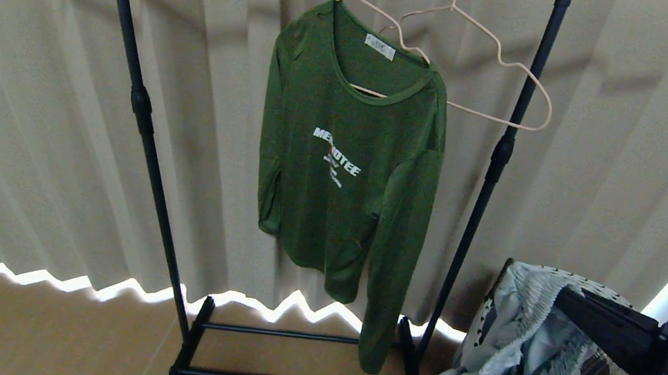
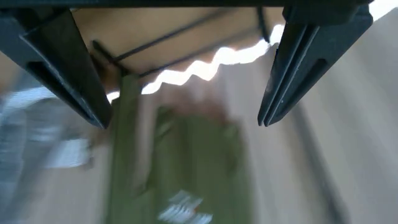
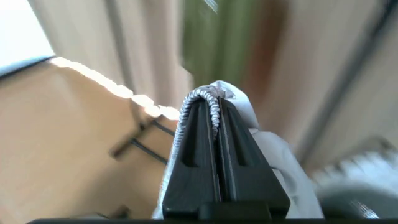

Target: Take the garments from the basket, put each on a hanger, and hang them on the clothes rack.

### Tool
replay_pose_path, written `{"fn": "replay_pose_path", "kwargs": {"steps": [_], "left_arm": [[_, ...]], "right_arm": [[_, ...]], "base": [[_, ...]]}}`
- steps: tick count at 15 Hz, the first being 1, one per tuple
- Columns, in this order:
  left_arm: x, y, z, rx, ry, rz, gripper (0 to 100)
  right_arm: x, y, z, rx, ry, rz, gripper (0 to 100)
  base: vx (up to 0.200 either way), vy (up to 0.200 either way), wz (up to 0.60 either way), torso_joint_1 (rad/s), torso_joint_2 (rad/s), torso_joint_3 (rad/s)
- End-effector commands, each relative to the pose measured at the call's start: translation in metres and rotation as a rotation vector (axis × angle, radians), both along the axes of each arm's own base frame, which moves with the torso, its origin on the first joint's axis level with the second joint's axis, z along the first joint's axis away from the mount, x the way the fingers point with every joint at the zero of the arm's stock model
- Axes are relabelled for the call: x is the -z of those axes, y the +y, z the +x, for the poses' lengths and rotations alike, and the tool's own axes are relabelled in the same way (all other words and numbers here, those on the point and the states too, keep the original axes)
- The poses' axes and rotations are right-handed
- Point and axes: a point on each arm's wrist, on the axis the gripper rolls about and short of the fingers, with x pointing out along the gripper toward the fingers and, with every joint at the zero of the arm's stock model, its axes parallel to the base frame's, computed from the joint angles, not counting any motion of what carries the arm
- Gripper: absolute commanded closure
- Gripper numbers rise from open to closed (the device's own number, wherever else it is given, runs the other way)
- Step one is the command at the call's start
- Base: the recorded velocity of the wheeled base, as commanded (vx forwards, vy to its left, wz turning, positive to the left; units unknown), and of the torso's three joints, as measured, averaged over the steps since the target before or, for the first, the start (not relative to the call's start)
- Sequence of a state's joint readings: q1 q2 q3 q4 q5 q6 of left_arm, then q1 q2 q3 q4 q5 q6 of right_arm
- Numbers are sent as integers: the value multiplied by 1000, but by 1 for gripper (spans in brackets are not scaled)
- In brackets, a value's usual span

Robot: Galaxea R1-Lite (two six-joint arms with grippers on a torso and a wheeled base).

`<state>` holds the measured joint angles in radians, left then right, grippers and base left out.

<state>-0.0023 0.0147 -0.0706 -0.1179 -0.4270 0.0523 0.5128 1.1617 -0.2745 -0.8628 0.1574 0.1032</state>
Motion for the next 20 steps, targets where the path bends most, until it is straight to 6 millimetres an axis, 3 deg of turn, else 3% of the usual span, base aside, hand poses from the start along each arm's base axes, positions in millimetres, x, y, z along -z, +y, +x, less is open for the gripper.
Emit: {"fn": "replay_pose_path", "kwargs": {"steps": [1,4,5,9,12,15,19,20], "left_arm": [[-24,-1,5,70,34,11,0],[-66,-2,38,103,165,23,0],[-78,-3,62,124,220,51,0],[-88,-24,128,307,292,141,0],[-88,-66,163,344,398,136,0],[-74,-117,170,377,513,63,0],[-50,-192,159,375,700,-38,0],[-49,-197,159,371,710,-46,0]], "right_arm": [[-13,18,14,-52,9,42,100],[-25,39,38,-73,6,63,100],[-30,46,42,-88,-1,77,100],[-43,56,40,-134,-12,131,100],[-46,57,40,-135,-20,140,100],[-57,61,43,-154,-38,243,100],[-61,71,39,-207,-56,286,100],[-61,71,39,-209,-57,287,100]], "base": [[0,0,0,0,0,0],[0,0,0,0,0,0],[0,0,0,0,0,0],[0,0,0,0,0,0],[0,0,0,0,0,0],[0,0,0,0,0,0],[0,0,0,0,0,0],[0,0,0,0,0,0]]}}
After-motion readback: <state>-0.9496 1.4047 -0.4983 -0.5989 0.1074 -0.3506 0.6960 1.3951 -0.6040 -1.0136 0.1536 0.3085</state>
